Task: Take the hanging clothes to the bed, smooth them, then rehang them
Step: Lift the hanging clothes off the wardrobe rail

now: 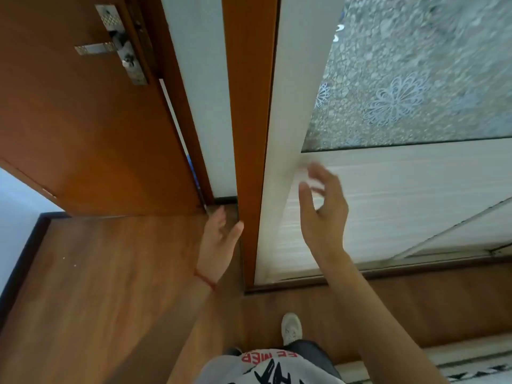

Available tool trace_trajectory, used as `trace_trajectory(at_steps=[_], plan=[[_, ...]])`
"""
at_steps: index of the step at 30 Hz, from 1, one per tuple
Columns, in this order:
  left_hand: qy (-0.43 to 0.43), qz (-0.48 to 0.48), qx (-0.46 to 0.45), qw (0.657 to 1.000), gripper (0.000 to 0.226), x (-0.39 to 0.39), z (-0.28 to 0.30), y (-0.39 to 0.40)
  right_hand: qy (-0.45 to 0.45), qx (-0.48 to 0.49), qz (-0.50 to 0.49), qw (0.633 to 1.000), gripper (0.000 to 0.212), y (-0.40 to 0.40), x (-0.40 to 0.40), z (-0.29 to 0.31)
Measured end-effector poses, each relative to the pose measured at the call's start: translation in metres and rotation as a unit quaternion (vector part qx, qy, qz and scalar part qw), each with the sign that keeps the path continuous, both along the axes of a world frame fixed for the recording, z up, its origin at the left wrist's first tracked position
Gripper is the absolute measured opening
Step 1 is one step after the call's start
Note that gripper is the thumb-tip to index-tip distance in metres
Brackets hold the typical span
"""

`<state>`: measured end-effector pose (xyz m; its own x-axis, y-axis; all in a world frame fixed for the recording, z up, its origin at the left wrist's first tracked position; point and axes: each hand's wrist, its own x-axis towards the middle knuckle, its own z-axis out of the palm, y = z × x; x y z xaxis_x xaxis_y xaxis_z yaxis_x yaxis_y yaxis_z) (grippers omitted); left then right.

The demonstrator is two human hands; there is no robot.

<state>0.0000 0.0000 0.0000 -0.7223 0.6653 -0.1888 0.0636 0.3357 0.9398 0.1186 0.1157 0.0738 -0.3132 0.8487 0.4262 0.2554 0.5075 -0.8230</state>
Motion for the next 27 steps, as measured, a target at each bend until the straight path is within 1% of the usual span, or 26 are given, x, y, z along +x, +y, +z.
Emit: trace_trajectory(at_steps=[1,2,4,5,7,10,14,20,24,25,26,27], plan=[[0.028,0.003,0.071,0.997,0.089,-0.003,0.015,0.01,0.043,0.062,-0.009,0.997,0.037,0.005,-0.009,0.014],[0.072,0.013,0.109,0.991,0.09,-0.004,0.034,0.018,0.053,0.13,-0.036,0.989,0.042,0.006,-0.018,0.027],[0.144,0.013,0.167,0.975,0.088,-0.008,0.07,0.038,0.067,0.206,-0.075,0.973,0.054,0.013,-0.042,0.051],[0.166,0.01,0.193,0.967,0.087,-0.009,0.079,0.047,0.062,0.227,-0.087,0.968,0.058,0.016,-0.052,0.053],[0.188,0.02,0.21,0.959,0.088,-0.009,0.083,0.055,0.056,0.244,-0.111,0.962,0.062,0.016,-0.061,0.051],[0.198,0.035,0.212,0.956,0.096,-0.014,0.079,0.061,0.045,0.266,-0.127,0.954,0.067,0.023,-0.059,0.051],[0.233,0.031,0.21,0.949,0.098,-0.017,0.076,0.062,-0.015,0.331,-0.153,0.931,0.072,0.029,-0.057,0.055],[0.239,0.021,0.203,0.949,0.098,-0.021,0.076,0.057,-0.043,0.344,-0.195,0.917,0.07,0.041,-0.045,0.053],[0.238,0.018,0.181,0.954,0.093,-0.023,0.075,0.056,-0.059,0.309,-0.222,0.923,0.066,0.056,-0.025,0.053],[0.253,0.033,0.178,0.95,0.089,-0.021,0.074,0.056,-0.063,0.299,-0.228,0.924,0.065,0.061,-0.019,0.052],[0.29,0.06,0.173,0.939,0.08,-0.016,0.075,0.056,-0.067,0.289,-0.233,0.926,0.065,0.065,-0.012,0.053],[0.34,0.094,0.177,0.919,0.066,-0.01,0.076,0.056,-0.071,0.277,-0.239,0.928,0.064,0.07,-0.004,0.054]])
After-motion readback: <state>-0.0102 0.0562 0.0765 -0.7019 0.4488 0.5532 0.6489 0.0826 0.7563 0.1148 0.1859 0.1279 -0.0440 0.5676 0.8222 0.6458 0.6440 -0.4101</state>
